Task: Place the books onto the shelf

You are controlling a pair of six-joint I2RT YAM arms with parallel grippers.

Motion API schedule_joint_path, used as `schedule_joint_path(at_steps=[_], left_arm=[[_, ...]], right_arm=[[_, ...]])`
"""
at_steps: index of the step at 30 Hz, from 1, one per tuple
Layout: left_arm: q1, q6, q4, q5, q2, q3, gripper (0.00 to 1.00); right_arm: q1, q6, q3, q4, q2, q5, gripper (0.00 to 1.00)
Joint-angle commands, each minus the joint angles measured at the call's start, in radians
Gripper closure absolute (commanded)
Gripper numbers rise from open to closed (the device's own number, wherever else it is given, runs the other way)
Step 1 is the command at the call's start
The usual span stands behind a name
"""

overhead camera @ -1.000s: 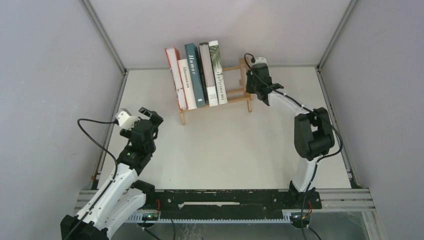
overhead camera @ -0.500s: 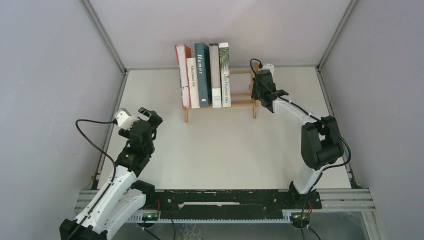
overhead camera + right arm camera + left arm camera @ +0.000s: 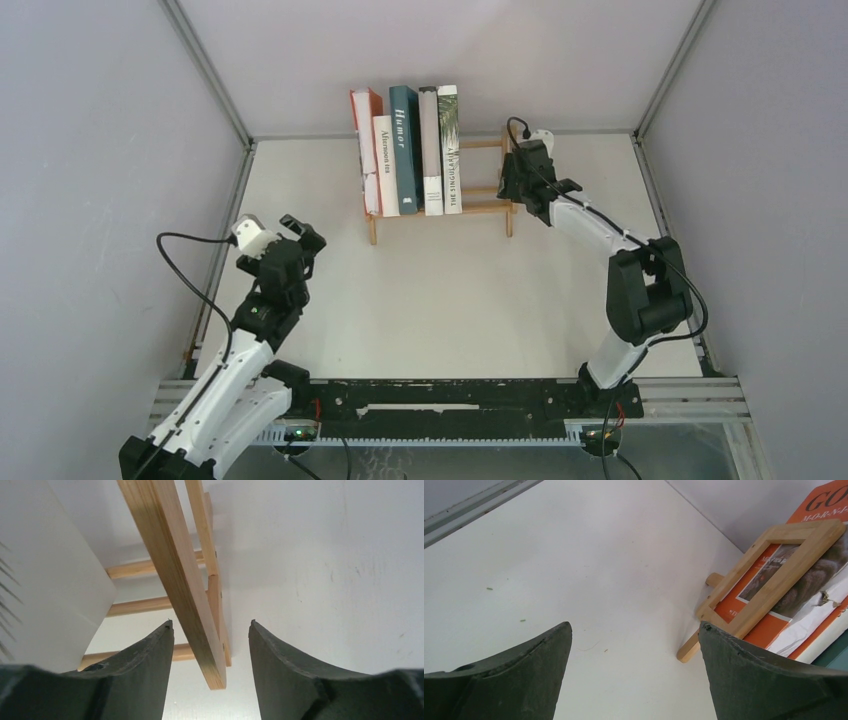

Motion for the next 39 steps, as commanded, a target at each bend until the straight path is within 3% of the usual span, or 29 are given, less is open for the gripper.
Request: schedule_joint_path(at_steps=[1, 12, 19, 23, 27, 31, 39], left_arm=[[0.005, 0.045, -0.022, 0.0, 0.017, 0.099, 0.0], [0.008, 0.265, 0.054, 0.024, 0.112, 0.186, 0.0], [0.099, 0.373, 0.123, 0.201, 0.191, 0.205, 0.0], [0.123, 0.447, 0.204, 0.226, 0.216, 0.191, 0.0], [0.167, 0.455, 0.24, 0.305, 0.244, 0.185, 0.0], [0.196, 0.45, 0.252, 0.311, 0.243, 0.166, 0.0], [0.207, 0.455, 0.261, 0.288, 0.22, 0.137, 0.0]], right_arm=[[0.006, 0.006, 0.04, -0.033, -0.098, -0.029, 0.35], [-0.012, -0.049, 0.048, -0.139, -0.283, -0.114, 0.33], [-0.075, -0.072, -0.014, -0.196, -0.401, -0.058, 0.31], [-0.138, -0.059, -0.054, -0.233, -0.432, -0.012, 0.27], [-0.169, -0.025, -0.141, -0.173, -0.502, 0.112, 0.12], [-0.196, -0.014, -0.203, -0.093, -0.568, 0.112, 0.11], [-0.197, 0.0, -0.213, -0.092, -0.563, 0.164, 0.12]])
